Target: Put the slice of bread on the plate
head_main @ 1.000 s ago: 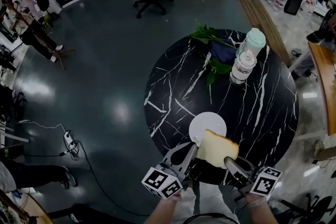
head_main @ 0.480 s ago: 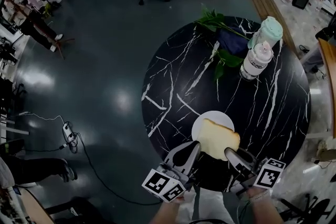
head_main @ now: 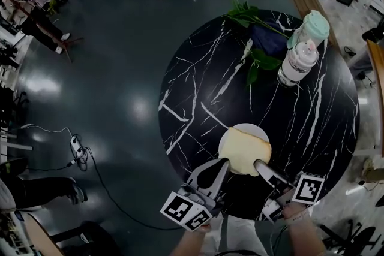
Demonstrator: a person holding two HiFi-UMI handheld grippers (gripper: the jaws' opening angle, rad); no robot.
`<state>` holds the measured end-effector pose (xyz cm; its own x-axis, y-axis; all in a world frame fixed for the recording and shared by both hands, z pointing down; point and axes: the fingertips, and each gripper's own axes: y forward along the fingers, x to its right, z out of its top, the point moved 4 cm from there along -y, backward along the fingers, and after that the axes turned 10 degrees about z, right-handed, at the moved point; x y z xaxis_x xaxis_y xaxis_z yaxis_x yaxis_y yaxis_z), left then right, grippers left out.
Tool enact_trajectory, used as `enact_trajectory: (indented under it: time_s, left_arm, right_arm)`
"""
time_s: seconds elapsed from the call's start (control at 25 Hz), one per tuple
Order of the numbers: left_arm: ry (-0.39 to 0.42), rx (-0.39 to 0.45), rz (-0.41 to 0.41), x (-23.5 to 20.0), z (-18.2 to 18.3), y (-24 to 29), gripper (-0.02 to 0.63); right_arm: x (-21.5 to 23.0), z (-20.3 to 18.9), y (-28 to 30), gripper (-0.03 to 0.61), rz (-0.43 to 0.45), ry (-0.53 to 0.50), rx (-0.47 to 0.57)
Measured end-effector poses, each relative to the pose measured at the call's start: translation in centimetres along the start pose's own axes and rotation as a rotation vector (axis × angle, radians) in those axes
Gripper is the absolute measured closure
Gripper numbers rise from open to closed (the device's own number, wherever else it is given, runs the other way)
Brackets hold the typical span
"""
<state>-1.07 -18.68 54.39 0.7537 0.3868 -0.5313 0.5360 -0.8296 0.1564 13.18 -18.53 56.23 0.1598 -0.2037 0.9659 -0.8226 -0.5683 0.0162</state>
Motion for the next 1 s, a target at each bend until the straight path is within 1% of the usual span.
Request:
enact_trajectory:
  time_s: [0.12, 0.36, 0.64, 0.8, 1.0]
  left_arm:
    - [-0.006, 0.002, 0.002, -0.1, -0.1, 0.0, 0.604]
    - [-0.017, 0.005, 0.005, -0.2, 0.0, 0.1, 0.606]
    - [-0.032, 0.015, 0.003, -0.5, 0.2, -0.3, 0.606]
    - [-0.038, 0.013, -0.006, -0.6, 0.1, -0.5, 0.604]
    - [-0.039, 0.013, -0.007, -0.6, 0.2, -1.0, 0.605]
  right_arm:
    - [0.6, 0.1, -0.1, 0.488, -0.032, -0.003, -0.006]
    - [0.8, 0.9, 0.1, 0.486, -0.165, -0.143, -0.061]
    - [0.3, 1.2, 0.4, 0.450, -0.306, -0.405, -0.139]
    - [0.4, 1.5, 0.3, 0.401, -0.422, -0.575, -0.165]
    - [0.6, 1.4, 0.1, 0.372, -0.520, -0.733, -0.208]
